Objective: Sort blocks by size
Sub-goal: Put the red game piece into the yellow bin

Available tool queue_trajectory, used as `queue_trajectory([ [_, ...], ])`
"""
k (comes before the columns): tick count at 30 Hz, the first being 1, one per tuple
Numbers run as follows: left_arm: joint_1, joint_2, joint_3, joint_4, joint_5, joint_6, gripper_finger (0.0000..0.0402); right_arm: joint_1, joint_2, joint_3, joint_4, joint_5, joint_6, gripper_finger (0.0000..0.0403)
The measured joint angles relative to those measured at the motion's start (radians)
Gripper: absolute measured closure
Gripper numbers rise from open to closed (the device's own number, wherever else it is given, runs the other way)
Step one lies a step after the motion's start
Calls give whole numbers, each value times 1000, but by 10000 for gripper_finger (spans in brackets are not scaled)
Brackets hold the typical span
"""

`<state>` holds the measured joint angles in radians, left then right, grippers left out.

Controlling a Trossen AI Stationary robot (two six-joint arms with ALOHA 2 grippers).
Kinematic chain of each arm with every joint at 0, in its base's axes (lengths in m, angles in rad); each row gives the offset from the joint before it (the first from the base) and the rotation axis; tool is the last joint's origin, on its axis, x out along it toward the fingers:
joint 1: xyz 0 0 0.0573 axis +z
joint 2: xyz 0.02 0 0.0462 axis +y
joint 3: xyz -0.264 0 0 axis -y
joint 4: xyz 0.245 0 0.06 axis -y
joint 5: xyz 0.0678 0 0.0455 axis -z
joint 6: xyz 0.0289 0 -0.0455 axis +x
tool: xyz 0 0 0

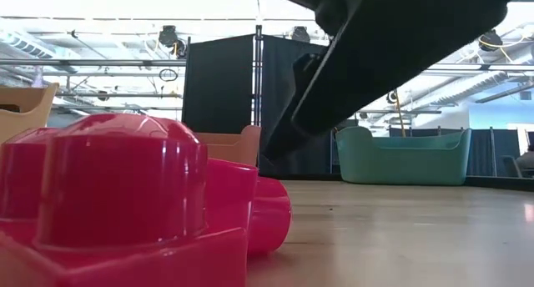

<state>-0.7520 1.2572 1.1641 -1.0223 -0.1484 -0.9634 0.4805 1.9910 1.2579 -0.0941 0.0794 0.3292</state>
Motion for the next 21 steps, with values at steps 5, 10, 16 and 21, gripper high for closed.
queue_trajectory([
  [5,41,35,0,128,-53,271,66,9,-1,3,25,-8,18,60],
  [10,92,108,0,204,-51,552,66,29,-3,29,16,-19,-130,58],
  [16,175,223,0,369,6,739,66,5,25,58,4,-30,-210,47],
  [21,205,315,0,453,13,782,66,-10,51,65,-13,-18,-98,46],
])
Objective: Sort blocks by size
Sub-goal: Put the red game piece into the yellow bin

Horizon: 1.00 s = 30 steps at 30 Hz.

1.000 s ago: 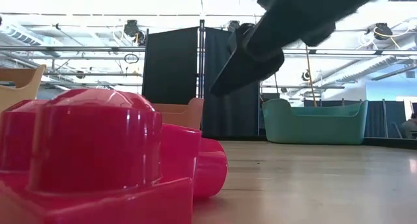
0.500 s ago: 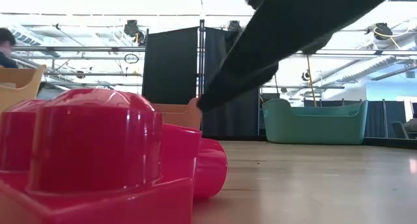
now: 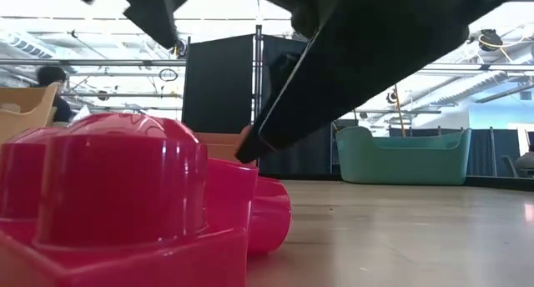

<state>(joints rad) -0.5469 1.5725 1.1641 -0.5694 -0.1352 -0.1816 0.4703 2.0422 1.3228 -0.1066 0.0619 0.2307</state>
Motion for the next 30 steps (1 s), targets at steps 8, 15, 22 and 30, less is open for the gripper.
queue_trajectory([
  [8,5,123,0,163,73,301,66,71,-22,0,-183,15,237,46],
  [15,58,226,0,328,206,404,66,184,-25,0,-252,14,463,46],
  [22,94,300,0,428,311,461,104,267,-25,0,-249,46,669,46],
  [30,114,359,0,509,394,485,125,292,-25,0,-249,43,746,46],
])
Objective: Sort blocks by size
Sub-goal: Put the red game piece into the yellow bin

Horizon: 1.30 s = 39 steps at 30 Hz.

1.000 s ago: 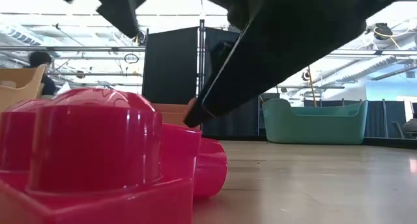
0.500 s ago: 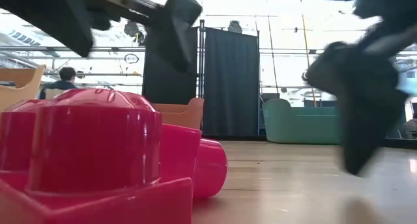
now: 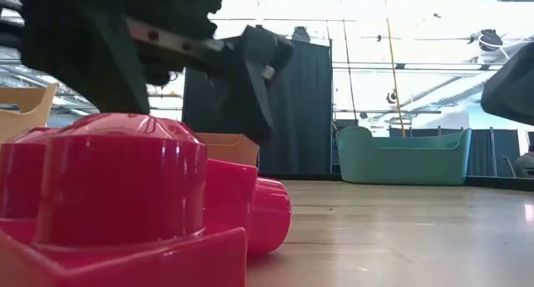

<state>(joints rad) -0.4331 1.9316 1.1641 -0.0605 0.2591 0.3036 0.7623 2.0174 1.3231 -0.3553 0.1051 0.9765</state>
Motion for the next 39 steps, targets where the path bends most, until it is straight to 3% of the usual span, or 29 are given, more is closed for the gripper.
queue_trajectory([
  [17,21,117,2,40,63,-24,128,-10,0,0,30,-33,51,46],
  [28,25,91,0,9,47,-40,245,-12,0,0,19,-36,53,46],
  [34,49,54,-1,-23,43,-119,245,-17,0,-1,14,-33,52,46],
  [39,76,-50,-1,-132,33,-189,239,-24,0,-1,7,-29,26,46],
])
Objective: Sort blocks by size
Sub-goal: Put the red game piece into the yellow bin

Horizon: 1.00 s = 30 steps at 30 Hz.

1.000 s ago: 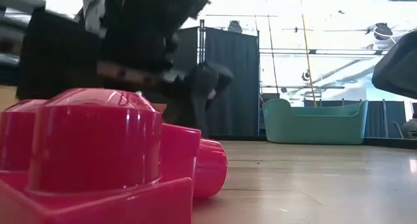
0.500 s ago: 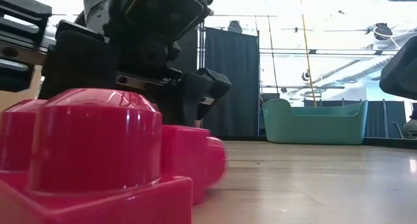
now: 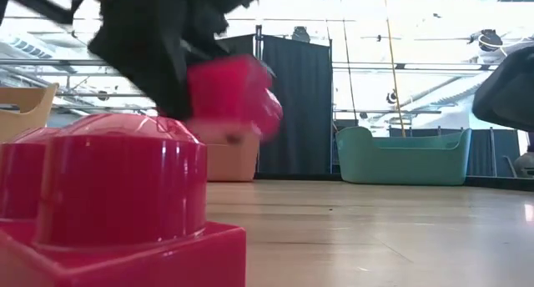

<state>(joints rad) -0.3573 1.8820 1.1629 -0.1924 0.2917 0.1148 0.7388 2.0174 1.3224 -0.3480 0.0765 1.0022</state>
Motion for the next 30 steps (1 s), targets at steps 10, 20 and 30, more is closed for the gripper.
queue_trajectory([
  [10,20,-262,0,-227,-151,-6,235,-56,0,0,-14,3,-102,46],
  [20,15,-421,0,-471,-250,-205,234,-104,0,0,-13,2,-135,46],
  [30,-56,-533,1,-850,-301,-426,233,-140,0,0,-29,1,-134,46],
])
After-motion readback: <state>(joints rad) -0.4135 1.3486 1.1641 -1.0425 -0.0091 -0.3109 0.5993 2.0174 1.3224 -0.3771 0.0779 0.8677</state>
